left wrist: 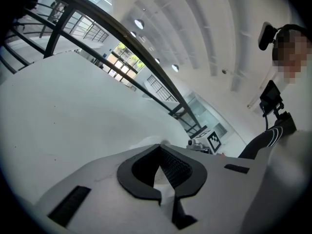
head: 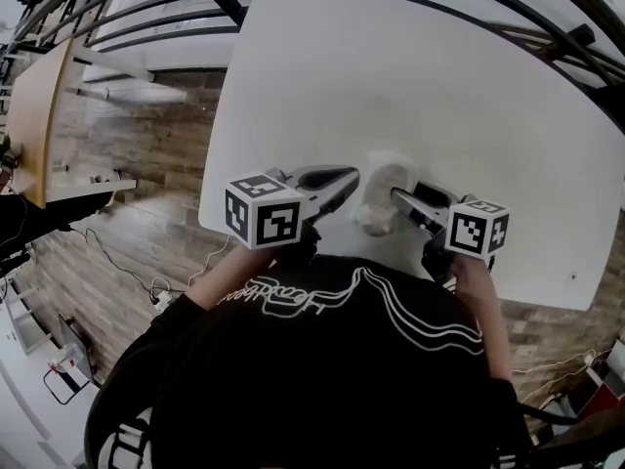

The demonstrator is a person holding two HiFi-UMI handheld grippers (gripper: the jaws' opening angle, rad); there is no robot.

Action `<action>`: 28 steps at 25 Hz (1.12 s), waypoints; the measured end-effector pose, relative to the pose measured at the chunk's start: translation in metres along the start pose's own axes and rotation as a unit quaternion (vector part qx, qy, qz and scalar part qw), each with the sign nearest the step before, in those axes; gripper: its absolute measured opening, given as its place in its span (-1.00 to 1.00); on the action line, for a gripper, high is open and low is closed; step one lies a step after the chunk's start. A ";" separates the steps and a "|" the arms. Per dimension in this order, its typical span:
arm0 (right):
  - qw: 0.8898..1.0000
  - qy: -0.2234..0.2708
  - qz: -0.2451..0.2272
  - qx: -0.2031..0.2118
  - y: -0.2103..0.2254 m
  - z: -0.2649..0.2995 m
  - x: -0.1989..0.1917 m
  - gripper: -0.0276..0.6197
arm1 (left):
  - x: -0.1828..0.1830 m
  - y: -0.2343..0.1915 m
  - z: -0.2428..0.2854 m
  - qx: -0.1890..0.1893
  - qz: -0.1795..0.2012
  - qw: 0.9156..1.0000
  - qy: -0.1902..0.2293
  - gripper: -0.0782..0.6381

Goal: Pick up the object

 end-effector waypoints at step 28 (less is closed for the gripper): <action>0.999 -0.032 -0.001 -0.020 -0.004 0.008 0.002 -0.42 | -0.006 0.006 -0.013 0.012 -0.004 1.000 0.022 -0.76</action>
Point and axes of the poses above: the fingertips, and each gripper's own axes: z forward along the fingers, y to its right, x out of its top, the point moved 10 cm from there along -z, backward along the fingers, and after that the axes turned 9 degrees about -x, right-handed, at the moved point
